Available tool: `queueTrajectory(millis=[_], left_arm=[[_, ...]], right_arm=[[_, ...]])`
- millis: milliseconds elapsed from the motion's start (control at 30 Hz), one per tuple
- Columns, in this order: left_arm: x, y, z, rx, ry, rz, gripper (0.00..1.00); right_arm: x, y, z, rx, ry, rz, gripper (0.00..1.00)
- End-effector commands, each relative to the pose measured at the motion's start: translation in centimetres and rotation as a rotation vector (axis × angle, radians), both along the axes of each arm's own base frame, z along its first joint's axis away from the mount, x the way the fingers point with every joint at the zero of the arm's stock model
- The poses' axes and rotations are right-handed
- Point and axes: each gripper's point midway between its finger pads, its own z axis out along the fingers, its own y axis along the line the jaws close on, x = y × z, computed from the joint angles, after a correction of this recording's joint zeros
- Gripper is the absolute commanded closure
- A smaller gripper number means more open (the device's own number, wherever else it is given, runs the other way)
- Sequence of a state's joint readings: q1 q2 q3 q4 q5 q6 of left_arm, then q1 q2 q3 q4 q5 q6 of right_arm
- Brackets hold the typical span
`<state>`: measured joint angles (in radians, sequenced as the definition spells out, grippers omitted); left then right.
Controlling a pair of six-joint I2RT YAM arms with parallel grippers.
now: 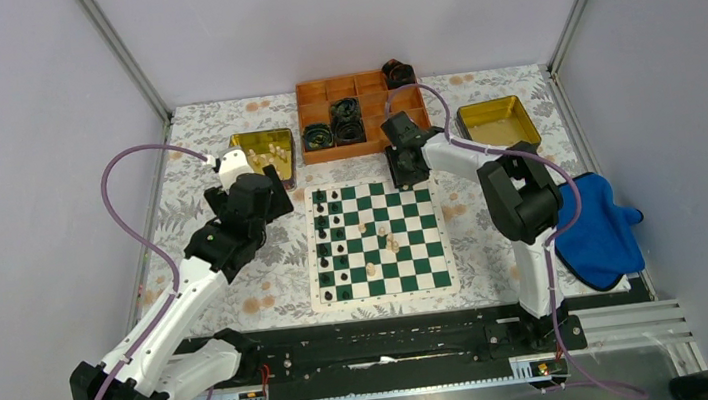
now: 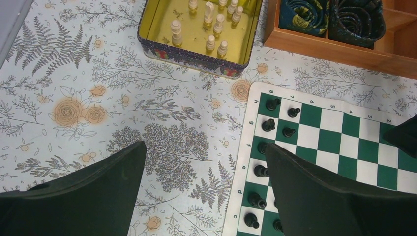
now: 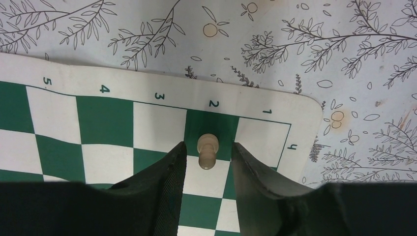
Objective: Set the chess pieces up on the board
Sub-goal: Place the chess piece on the chessboard.
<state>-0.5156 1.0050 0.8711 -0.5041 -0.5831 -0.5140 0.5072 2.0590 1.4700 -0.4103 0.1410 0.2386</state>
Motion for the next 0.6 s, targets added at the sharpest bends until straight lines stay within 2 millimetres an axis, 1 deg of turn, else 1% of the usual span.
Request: queueTrajectory(millis=[0,133,267,333,433,567], left_arm=[[0.3,-0.4,1.1,-0.036,-0.037,0.002,0.01],[0.2,-0.5,1.0,-0.053,-0.04,0.005,0.01],[0.2,-0.7,0.7,-0.07,-0.037,0.01,0.01],[0.2,-0.8,0.5,-0.081,-0.037,0.013,0.01],[0.2,-1.0,0.2,-0.097,-0.036,0.013,0.01],[0.2,-1.1,-0.1,-0.113,-0.035,0.021,0.01]], right_arm=[[1.6,-0.3,4.5,0.006,-0.103,0.0,0.54],[0.8,-0.4,6.7,0.019,-0.135,0.011,0.53],[-1.0,0.2,8.2,0.021,-0.152,0.053,0.49],[-2.5,1.1,8.7,0.023,-0.152,0.102,0.47],[-5.2,3.0,9.1,0.04,-0.141,0.192,0.41],[-9.0,5.5,8.6,0.085,-0.088,0.304,0.37]])
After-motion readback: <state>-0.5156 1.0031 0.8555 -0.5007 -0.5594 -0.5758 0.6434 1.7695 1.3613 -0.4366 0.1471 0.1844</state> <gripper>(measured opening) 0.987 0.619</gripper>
